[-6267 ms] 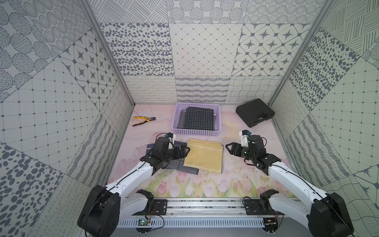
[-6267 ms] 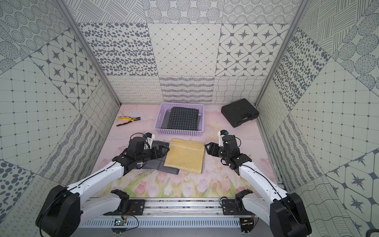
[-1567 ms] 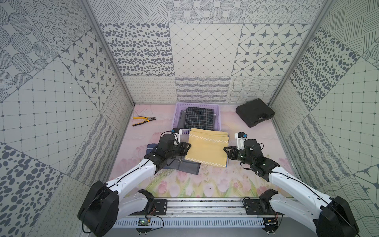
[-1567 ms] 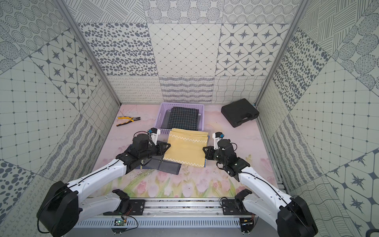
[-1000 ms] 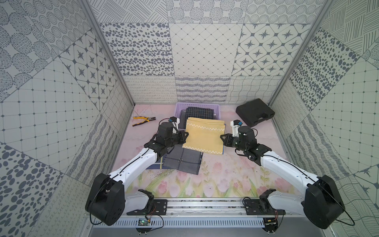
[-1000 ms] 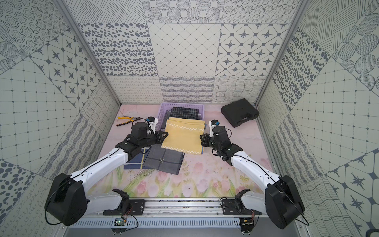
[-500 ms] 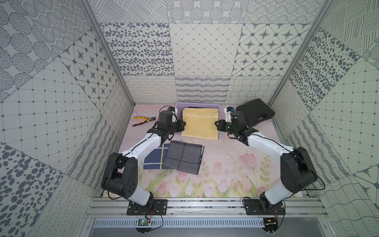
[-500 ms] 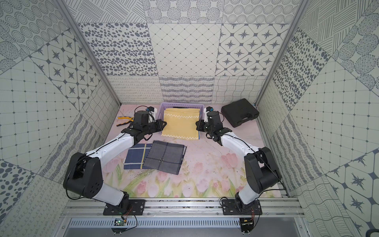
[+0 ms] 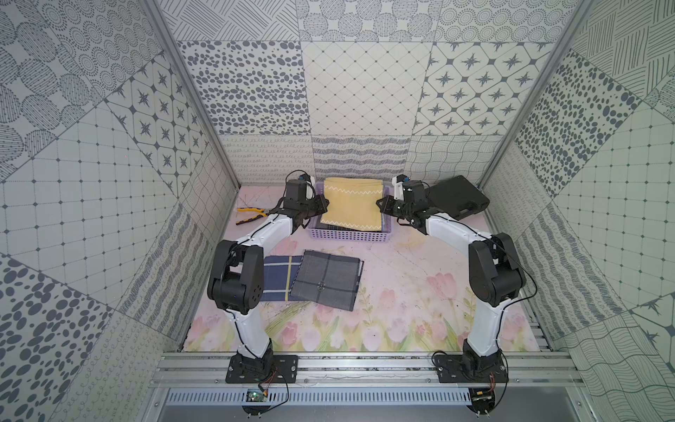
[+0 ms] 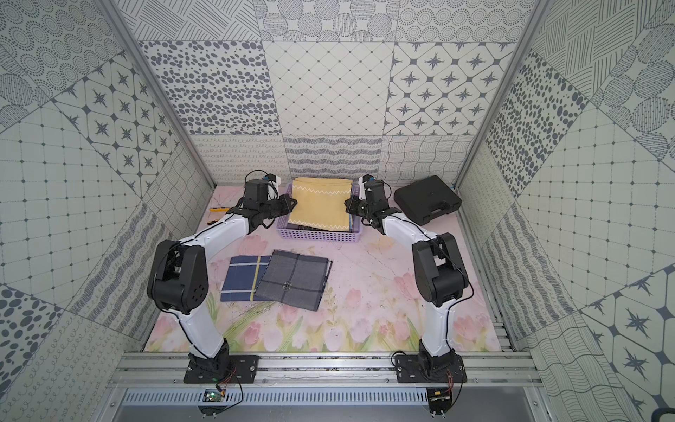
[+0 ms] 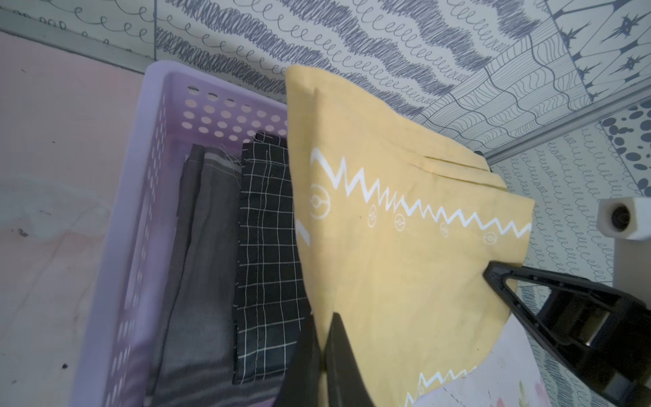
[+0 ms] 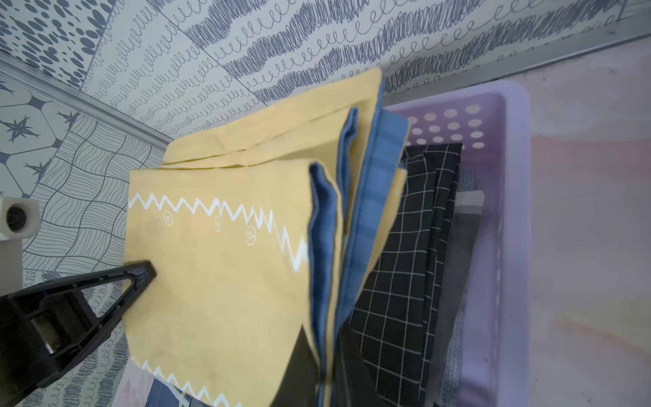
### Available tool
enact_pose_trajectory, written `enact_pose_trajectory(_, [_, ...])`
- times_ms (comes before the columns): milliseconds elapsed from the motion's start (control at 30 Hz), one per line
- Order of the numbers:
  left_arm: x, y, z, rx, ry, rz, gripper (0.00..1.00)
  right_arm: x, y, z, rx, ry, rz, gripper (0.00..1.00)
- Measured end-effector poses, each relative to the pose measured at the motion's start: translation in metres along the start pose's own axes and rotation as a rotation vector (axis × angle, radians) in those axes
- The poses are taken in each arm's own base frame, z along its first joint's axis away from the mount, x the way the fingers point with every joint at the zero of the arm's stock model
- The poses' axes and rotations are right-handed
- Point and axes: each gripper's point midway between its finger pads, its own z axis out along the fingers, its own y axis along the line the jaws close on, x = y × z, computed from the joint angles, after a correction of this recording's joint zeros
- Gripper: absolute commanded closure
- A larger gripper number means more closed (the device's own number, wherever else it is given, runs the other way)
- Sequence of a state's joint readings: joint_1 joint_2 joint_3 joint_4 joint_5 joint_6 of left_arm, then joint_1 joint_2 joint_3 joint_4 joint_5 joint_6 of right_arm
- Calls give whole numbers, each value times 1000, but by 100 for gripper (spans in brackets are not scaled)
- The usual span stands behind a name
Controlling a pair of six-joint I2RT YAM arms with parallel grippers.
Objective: Put the folded pillowcase in the basket
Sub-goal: Place the pillowcase in the basket.
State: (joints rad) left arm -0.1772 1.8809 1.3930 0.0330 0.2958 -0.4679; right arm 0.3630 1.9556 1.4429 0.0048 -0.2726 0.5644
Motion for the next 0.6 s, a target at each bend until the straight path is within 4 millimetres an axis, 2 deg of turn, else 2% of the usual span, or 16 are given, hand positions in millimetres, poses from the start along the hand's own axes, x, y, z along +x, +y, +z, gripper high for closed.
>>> enact_pose_trajectory(200, [-8,12,19,-1,3,-3,100,-4,-6,19,-9,7,8,100])
enact_pose_trajectory(467, [-7,22,29,-6,19,-12,100,-2,-8,27,-18,22,15,100])
enact_pose_trajectory(500, [-7,21,29,-3,21,-13,97,-2,-8,27,-19,22,15,95])
enact_pose_trajectory(533, [-7,21,29,-1,23,-13,74,-2,-8,27,-19,22,16,83])
enact_pose_trajectory(567, [-7,20,29,2,24,-7,46,-2,-8,27,-19,22,17,70])
enact_pose_trajectory(600, [-7,20,29,4,24,-9,27,-2,-8,27,-19,22,21,62])
